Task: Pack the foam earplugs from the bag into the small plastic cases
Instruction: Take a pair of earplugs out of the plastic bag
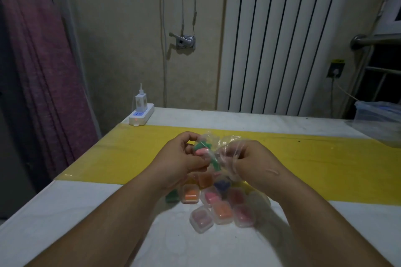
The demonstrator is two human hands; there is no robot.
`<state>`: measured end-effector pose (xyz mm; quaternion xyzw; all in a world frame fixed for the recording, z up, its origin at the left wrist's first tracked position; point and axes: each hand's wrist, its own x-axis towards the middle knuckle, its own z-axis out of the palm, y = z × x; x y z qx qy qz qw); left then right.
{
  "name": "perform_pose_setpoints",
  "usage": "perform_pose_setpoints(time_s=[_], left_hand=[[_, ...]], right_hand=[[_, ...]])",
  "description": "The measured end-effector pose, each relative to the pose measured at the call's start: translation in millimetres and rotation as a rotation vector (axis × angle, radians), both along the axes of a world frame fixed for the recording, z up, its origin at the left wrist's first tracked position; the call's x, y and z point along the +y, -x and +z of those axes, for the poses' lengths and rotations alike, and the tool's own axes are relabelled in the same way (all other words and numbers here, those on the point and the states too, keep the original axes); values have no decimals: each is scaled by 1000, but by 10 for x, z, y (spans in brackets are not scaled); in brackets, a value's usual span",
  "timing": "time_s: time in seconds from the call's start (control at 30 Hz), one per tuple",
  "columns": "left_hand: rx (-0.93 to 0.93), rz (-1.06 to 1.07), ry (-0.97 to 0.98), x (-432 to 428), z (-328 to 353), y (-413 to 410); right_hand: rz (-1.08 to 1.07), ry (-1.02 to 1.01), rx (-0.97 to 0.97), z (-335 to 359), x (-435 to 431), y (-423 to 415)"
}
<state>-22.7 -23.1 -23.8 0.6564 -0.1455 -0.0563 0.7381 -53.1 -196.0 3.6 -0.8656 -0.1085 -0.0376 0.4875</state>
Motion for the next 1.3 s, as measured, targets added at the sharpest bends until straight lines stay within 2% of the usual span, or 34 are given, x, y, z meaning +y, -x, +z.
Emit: perform_pose_setpoints(time_s=[0.2, 0.43, 0.63, 0.9, 1.1, 1.3], left_hand=[[-9, 4, -4, -5, -4, -11], [5, 27, -6, -10, 17, 4], [2, 47, -35, 2, 25, 8], [66, -23, 43, -7, 37, 34], [76, -34, 60, -6, 32, 42], [77, 10, 49, -29, 46, 62]], right_hand=[[-10, 96, -38, -6, -12, -9], [-18, -9, -53, -75, 54, -12], [-7, -262, 28, -77, 37, -40], [20, -219, -4, -106, -18, -71], [8, 23, -59, -129, 1, -102], [-2, -80, 43, -127, 13, -116]])
